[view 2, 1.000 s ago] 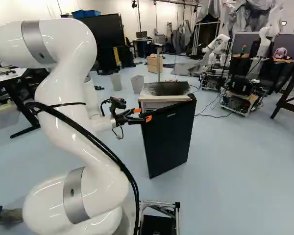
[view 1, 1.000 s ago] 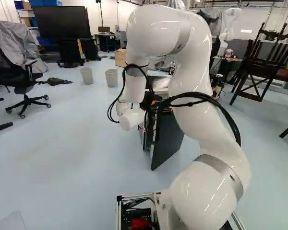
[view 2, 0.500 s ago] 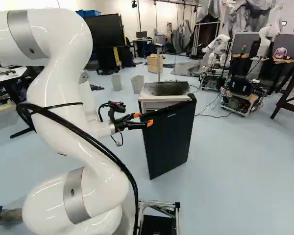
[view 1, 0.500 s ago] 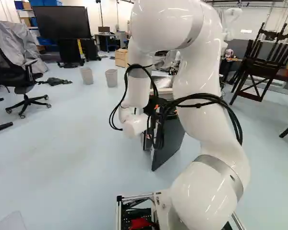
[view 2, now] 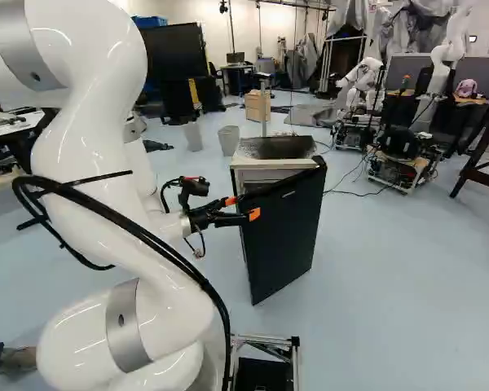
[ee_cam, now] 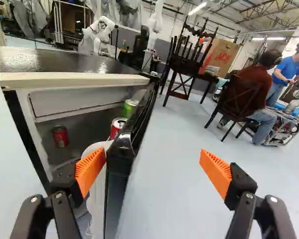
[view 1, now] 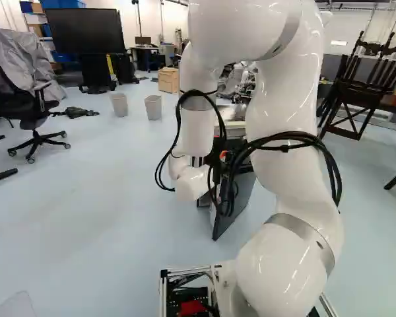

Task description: Grab a drink from the fridge

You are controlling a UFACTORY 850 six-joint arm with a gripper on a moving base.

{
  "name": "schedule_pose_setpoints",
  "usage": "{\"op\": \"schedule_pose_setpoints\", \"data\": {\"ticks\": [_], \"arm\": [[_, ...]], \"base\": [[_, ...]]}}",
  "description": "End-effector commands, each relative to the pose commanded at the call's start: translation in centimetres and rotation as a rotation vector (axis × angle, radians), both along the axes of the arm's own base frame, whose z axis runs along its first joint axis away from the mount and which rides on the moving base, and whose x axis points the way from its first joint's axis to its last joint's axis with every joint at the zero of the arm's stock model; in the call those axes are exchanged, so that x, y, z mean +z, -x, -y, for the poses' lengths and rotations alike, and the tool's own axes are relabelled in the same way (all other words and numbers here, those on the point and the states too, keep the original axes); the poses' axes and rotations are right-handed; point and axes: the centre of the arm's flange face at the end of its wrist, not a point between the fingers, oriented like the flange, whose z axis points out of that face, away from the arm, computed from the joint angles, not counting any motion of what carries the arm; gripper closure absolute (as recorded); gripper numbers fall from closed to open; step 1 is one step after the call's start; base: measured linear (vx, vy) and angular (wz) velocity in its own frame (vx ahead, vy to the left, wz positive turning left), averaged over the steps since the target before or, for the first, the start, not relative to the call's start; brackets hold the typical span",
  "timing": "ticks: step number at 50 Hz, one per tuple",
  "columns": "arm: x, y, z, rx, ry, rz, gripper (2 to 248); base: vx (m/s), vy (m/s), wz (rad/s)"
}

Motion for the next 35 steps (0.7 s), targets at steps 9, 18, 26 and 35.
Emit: {"op": "schedule_pose_setpoints", "data": {"ticks": [9, 18, 26, 35], "arm": [[0.1, 2.1, 0.9, -0.007, 0.020, -0.021, 3], [0.2, 4.1, 1.9, -0.012, 0.036, -0.044, 3], [0.2, 5.3, 2.9, -0.037, 0.046, -0.059, 3], [0.2, 5.5, 4.2, -0.091, 0.048, -0.063, 3]], "base": [[0.000, 0.000, 0.000], [0.000, 0.000, 0.000], [0.000, 0.000, 0.000], [0.000, 0.000, 0.000]]}}
